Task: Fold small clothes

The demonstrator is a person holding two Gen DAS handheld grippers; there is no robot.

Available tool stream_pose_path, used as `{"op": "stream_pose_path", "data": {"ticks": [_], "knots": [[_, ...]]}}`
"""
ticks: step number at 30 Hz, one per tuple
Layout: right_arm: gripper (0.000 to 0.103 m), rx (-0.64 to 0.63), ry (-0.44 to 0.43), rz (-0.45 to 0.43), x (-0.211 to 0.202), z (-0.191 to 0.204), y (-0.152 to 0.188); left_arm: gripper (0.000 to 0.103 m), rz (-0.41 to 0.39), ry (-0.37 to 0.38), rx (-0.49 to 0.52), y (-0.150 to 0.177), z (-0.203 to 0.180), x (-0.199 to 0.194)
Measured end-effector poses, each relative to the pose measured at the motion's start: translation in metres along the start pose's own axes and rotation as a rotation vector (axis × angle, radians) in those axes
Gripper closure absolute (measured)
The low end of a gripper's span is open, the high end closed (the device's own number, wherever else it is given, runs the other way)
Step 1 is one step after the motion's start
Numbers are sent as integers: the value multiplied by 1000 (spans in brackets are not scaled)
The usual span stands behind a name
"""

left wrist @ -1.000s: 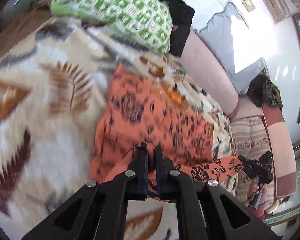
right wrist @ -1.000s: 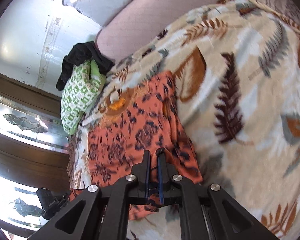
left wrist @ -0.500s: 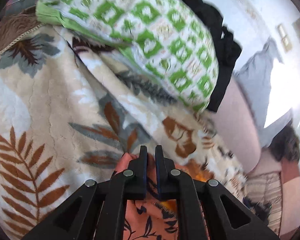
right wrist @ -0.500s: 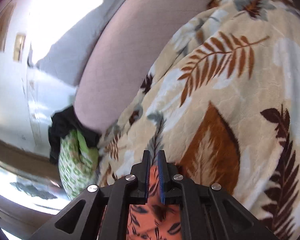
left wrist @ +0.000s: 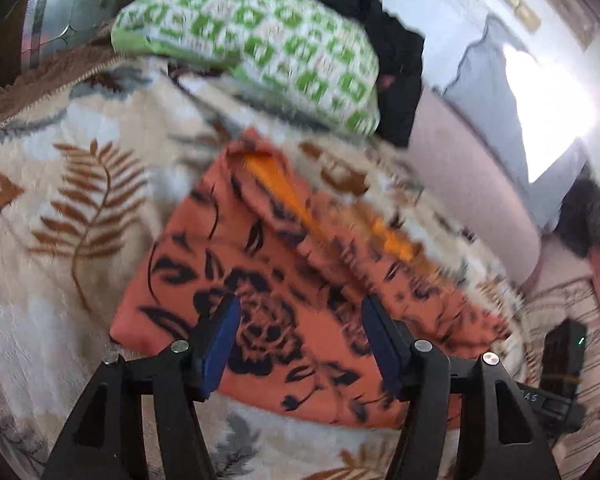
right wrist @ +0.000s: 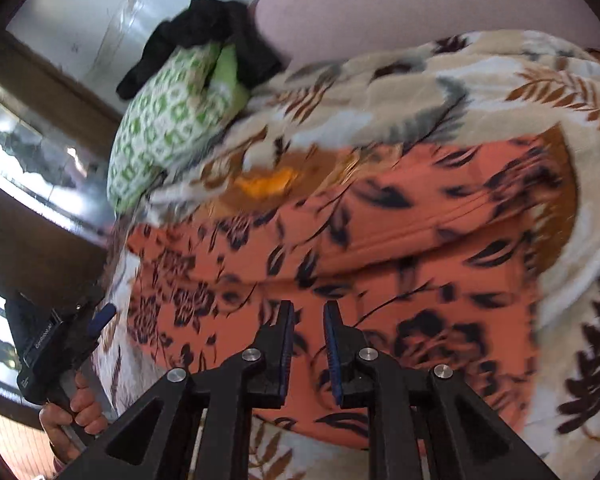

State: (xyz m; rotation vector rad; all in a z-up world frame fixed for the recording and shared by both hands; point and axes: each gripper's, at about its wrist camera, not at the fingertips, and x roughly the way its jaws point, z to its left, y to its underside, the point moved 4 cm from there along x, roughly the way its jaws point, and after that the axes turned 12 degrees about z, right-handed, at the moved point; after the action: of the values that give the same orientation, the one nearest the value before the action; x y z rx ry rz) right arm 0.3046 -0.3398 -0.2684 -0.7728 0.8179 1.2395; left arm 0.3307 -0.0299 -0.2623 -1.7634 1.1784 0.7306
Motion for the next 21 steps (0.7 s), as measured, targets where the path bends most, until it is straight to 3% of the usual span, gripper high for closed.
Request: {"op": "stream_pose_path", "data": {"ticks": [3, 5, 10, 12, 15, 19, 21], "knots": [[85, -73, 60, 76, 45, 28, -2, 40, 3, -53, 23, -1, 13, 17], [85, -68, 87, 44, 61, 34, -24, 40, -4, -39, 26, -10, 19, 24], [87, 87, 114, -141, 67, 17, -124, 40, -20, 3, 28, -34, 24, 29], [87, 165, 99, -270, 49, 7, -149, 40, -24, 26, 13, -37, 26, 27], [87, 173, 72, -368, 19, 13, -152, 40, -17, 60, -3, -40, 30, 24], [87, 80, 212, -367, -5, 19, -124, 40, -20, 75, -13, -40, 32, 19], [87, 102, 262, -348, -13, 6, -105, 40, -26, 60, 2, -38, 32, 15]]}}
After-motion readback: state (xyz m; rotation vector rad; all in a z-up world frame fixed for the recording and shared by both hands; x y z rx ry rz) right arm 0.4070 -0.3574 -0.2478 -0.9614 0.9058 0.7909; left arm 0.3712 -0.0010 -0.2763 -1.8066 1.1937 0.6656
